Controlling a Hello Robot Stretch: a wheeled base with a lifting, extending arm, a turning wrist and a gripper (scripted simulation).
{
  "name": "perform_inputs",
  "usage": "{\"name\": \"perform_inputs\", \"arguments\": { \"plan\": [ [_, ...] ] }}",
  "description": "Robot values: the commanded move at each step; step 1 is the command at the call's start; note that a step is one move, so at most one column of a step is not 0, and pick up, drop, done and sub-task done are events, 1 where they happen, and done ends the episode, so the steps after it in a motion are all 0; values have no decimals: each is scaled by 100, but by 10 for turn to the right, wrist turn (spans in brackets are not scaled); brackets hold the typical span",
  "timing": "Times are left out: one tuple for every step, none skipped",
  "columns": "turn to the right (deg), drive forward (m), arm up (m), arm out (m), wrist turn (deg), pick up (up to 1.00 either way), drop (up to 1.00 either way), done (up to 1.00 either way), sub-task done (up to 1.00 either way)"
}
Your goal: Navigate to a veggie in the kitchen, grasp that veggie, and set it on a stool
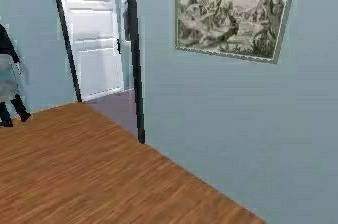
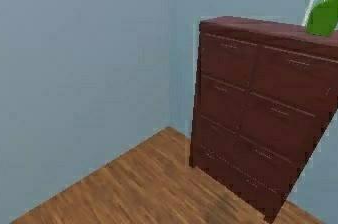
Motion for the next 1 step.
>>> {"name": "perform_inputs", "arguments": {
  "plan": [
    [-240, 0, 0, 0, 0, 0, 0, 0, 0]
  ]
}}
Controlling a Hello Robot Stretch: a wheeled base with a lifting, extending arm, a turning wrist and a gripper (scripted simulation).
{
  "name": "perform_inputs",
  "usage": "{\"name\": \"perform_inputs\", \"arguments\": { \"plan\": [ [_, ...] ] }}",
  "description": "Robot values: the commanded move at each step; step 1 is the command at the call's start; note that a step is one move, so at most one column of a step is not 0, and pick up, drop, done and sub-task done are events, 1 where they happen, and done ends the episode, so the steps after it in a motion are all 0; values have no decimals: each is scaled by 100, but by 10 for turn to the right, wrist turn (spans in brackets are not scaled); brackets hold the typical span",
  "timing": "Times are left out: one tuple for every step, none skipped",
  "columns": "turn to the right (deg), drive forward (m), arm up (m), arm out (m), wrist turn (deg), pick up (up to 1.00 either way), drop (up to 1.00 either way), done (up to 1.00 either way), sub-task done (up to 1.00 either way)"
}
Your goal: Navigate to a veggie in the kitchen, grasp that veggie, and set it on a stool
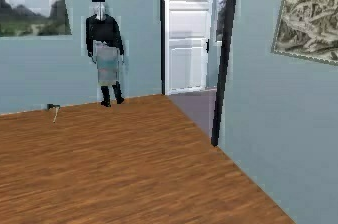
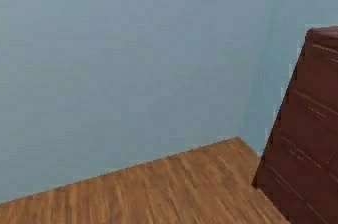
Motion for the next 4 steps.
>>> {"name": "perform_inputs", "arguments": {
  "plan": [
    [0, 100, 0, 0, 0, 0, 0, 0, 0],
    [0, 100, 0, 0, 0, 0, 0, 0, 0],
    [-390, 0, 0, 0, 0, 0, 0, 0, 0],
    [0, 5, 0, 0, 0, 0, 0, 0, 0]
  ]
}}
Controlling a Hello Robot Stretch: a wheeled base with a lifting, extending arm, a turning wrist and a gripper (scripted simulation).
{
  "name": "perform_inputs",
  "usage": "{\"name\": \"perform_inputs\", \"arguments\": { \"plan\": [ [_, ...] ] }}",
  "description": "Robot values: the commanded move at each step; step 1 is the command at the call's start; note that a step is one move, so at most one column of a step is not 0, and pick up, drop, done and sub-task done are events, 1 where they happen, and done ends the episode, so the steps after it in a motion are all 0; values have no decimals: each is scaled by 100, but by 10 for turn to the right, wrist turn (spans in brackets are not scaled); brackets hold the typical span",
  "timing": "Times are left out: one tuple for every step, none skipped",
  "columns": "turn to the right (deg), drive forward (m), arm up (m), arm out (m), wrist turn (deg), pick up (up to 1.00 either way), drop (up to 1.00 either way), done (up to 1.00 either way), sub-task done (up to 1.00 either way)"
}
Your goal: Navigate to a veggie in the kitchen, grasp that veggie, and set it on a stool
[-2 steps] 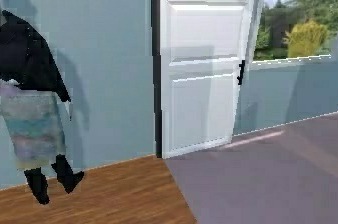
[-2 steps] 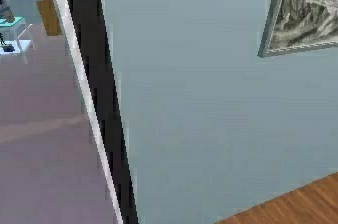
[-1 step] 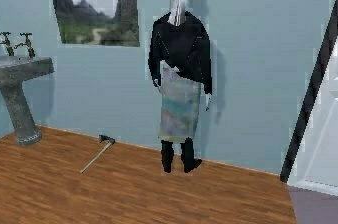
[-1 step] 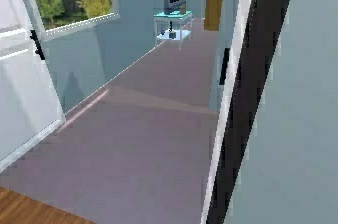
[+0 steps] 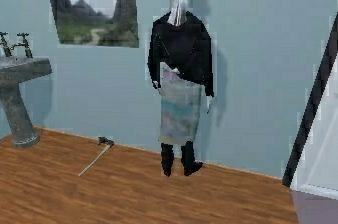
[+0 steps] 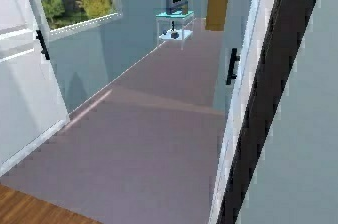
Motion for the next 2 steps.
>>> {"name": "perform_inputs", "arguments": {
  "plan": [
    [450, 0, 0, 0, 0, 0, 0, 0, 0],
    [360, 0, 0, 0, 0, 0, 0, 0, 0]
  ]
}}
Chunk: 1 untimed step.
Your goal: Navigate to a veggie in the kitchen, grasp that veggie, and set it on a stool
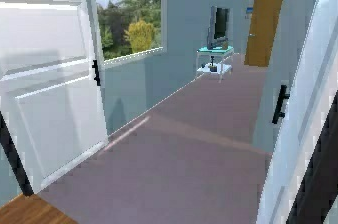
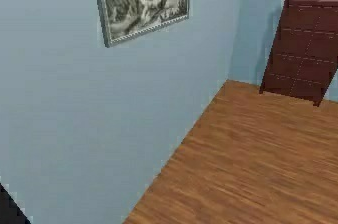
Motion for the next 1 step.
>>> {"name": "perform_inputs", "arguments": {
  "plan": [
    [0, 50, 0, 0, 0, 0, 0, 0, 0]
  ]
}}
